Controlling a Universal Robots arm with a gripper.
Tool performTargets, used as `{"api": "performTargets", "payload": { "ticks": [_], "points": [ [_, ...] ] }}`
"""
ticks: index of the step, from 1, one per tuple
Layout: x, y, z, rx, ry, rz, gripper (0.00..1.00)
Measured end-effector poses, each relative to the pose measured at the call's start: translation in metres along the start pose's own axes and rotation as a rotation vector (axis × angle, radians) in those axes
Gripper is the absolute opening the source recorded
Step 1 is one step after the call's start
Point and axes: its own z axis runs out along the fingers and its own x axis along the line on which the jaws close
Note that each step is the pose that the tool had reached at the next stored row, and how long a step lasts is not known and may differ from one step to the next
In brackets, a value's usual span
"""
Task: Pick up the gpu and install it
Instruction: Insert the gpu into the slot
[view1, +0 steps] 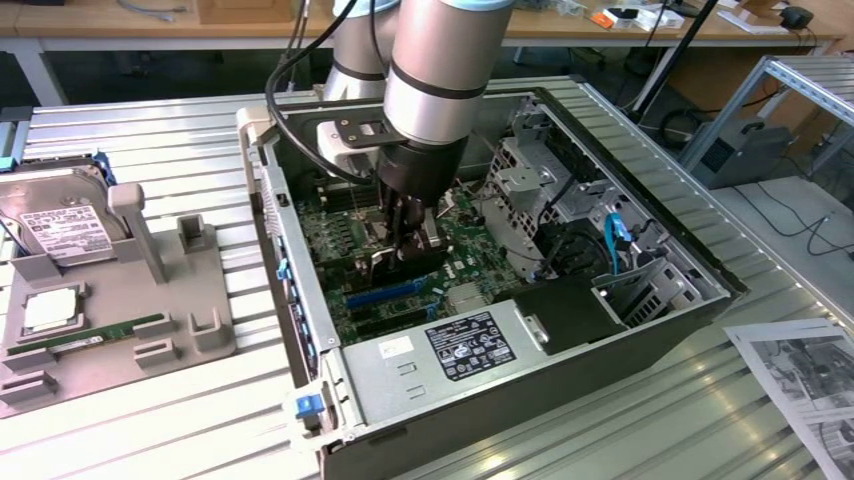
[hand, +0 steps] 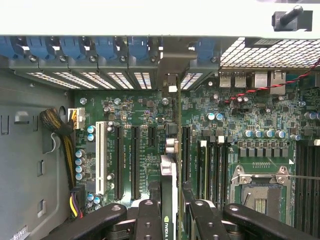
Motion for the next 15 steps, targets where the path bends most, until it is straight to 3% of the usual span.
{"api": "performTargets", "payload": {
  "ticks": [11, 15],
  "points": [
    [0.0000, 0.0000, 0.0002, 0.0000, 0.0000, 0.000, 0.27],
    [0.0000, -0.0002, 0.0049, 0.0001, -0.0001, 0.000, 0.27]
  ]
}}
